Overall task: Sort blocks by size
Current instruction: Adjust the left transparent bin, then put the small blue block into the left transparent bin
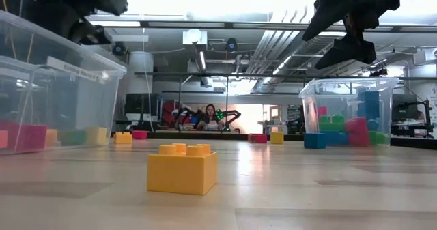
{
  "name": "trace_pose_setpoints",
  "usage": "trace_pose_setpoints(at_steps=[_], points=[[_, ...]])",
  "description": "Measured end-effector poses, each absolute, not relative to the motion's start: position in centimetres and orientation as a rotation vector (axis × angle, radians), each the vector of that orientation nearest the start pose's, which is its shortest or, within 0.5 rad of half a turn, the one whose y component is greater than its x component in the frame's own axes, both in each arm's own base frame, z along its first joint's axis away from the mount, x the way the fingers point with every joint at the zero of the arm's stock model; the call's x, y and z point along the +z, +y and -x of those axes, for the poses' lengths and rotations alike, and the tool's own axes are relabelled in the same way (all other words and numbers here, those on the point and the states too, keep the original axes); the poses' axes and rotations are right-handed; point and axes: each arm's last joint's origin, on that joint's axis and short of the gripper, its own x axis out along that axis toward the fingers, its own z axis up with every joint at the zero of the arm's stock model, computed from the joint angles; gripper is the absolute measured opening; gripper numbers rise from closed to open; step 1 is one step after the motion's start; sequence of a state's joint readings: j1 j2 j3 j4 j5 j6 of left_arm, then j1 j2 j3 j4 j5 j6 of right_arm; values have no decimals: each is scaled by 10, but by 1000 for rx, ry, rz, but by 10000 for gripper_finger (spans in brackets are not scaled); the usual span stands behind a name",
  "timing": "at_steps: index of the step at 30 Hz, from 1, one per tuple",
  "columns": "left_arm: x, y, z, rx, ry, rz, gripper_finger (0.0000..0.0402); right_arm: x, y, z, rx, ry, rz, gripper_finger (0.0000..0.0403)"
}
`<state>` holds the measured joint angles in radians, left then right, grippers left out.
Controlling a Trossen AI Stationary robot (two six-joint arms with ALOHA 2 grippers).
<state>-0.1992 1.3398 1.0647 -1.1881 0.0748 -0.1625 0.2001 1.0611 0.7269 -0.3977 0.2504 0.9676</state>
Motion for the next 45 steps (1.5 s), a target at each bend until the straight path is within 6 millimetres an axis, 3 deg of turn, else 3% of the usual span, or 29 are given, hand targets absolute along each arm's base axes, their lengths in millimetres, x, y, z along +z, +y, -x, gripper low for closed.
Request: trace_pose_setpoints(at_steps=[6, 14, 19, 22, 30, 37, 45], points=[[258, -50, -230, -127, 1340, 66, 0, 247, 36, -212, -375, 613, -762, 303], [261, -35, -241, -11, 1236, 55, 0, 250, 36, -214, -349, 587, -788, 303], [262, -33, -227, -30, 1333, 70, 0, 247, 30, -215, -443, 619, -777, 303], [269, -36, -215, -52, 1345, 50, 0, 243, 23, -221, -599, 754, -699, 303], [295, -41, -188, -70, 1209, 67, 0, 210, 9, -259, -900, 1055, -431, 303], [298, -48, -176, -81, 1238, 67, 0, 176, -8, -273, -1064, 1136, -504, 303], [295, -57, -178, -81, 1252, 35, 0, 159, -31, -281, -1117, 1154, -549, 303]])
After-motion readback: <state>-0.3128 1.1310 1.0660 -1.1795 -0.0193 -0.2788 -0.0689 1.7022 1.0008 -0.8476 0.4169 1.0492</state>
